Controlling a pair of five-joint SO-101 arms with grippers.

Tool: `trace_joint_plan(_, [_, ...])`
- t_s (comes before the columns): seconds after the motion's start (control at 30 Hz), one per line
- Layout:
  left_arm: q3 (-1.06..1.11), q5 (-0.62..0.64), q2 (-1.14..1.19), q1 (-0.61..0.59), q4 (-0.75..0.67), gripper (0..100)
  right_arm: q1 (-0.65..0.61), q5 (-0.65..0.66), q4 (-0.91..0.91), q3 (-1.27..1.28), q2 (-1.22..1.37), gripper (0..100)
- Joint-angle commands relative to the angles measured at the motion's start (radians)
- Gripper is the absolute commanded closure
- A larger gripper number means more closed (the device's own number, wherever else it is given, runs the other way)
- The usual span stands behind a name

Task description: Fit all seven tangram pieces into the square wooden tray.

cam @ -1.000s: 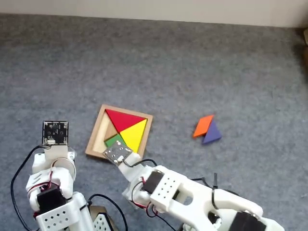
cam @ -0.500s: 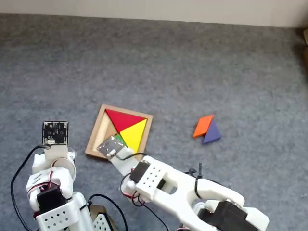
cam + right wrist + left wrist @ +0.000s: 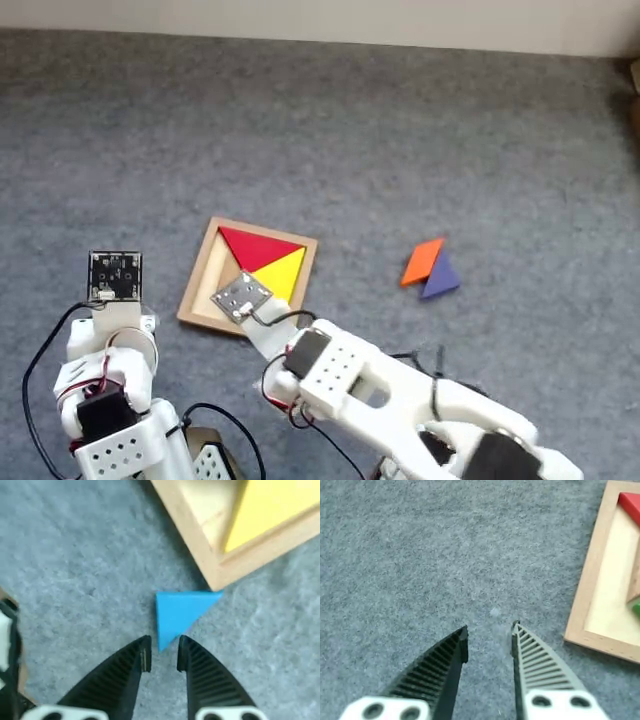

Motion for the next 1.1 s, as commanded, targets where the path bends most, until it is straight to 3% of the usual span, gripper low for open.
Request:
trace_joint_plan(0.0, [-0.008,0.002,-0.056,-0.012,-0.005,84,0.021,-0.002,0.010,0.005,-0.088,90.7])
trace_joint_plan(0.23, [-0.008,0.002,-0.056,-0.012,-0.005,84,0.062,-0.014,0.008,0.008,-0.073,87.8])
trace_joint_plan(0.4, [-0.010,0.002,-0.056,-0.012,-0.005,84,0.054,-0.180,0.007,-0.035,-0.071,77.4])
trace_joint_plan(0.77, [-0.010,0.002,-0.056,-0.012,-0.005,84,0.002,-0.390,0.012,-0.282,0.257,77.5])
trace_joint_plan(1.07, [-0.010,0.002,-0.056,-0.012,-0.005,84,0.007,-0.408,0.008,-0.334,0.397,77.5])
